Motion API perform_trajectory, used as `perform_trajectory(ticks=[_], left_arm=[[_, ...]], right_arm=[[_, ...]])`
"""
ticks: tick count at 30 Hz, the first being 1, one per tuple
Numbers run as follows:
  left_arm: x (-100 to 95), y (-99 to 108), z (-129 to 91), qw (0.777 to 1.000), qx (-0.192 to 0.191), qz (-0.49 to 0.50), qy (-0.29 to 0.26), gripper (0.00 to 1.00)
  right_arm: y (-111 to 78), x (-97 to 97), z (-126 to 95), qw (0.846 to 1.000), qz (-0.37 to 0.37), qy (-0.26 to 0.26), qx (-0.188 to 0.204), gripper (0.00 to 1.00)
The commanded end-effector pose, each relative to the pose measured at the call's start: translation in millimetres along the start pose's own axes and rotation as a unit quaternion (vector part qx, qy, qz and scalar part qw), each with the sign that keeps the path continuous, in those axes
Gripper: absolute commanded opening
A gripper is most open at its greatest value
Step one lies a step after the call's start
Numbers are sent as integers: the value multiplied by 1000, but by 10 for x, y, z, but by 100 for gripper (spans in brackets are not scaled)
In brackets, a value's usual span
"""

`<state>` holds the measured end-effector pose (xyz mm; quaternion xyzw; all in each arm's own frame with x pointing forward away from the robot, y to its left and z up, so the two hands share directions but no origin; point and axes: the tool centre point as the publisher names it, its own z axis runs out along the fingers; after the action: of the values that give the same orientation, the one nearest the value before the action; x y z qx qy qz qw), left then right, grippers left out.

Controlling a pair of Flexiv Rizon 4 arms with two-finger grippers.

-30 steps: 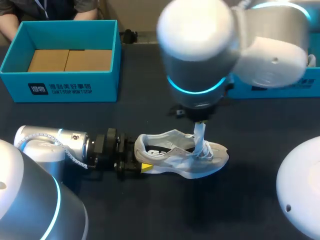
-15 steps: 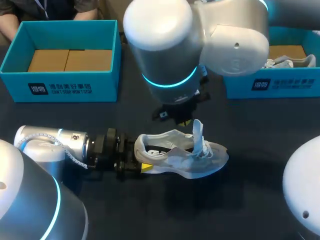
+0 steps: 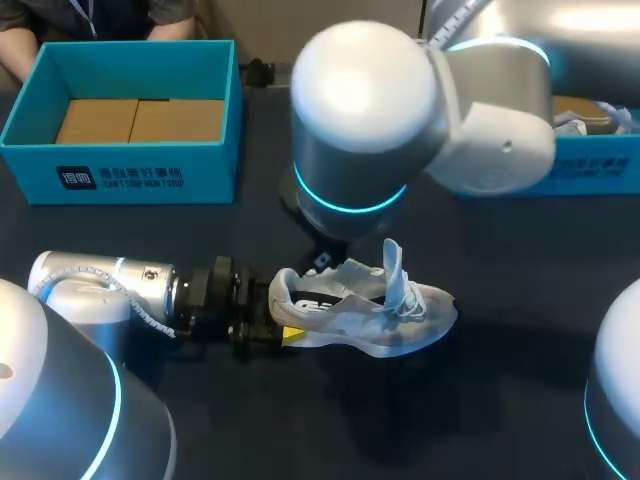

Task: Take the shoe out of the shoebox, open the shoe tongue, remove and reinsert the insole, then place the shoe into the shoebox

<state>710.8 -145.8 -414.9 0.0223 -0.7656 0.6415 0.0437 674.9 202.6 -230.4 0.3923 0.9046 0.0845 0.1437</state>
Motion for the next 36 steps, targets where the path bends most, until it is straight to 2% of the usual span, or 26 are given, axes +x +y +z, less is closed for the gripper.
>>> perform_trajectory(ticks=[1, 5, 9, 11, 22, 28, 36], left_arm=[[6, 2, 5, 1000, 0, 0, -1, 0], [6, 2, 5, 1000, 0, 0, -1, 0], [6, 2, 5, 1000, 0, 0, -1, 0], [6, 2, 5, 1000, 0, 0, -1, 0], [6, 2, 5, 1000, 0, 0, -1, 0], [6, 2, 5, 1000, 0, 0, -1, 0], [6, 2, 5, 1000, 0, 0, -1, 0]], right_arm=[[-80, -85, 13, 998, -46, 47, -25, 0], [53, 106, 131, 989, -145, 24, 5, 0], [173, 240, 244, 969, -240, 8, 56, 0], [199, 266, 274, 963, -250, -20, 95, 0], [199, 266, 274, 963, -250, -20, 95, 0], [252, 331, 519, 956, -277, -25, 92, 0], [202, 309, 802, 949, -299, -23, 92, 0]])
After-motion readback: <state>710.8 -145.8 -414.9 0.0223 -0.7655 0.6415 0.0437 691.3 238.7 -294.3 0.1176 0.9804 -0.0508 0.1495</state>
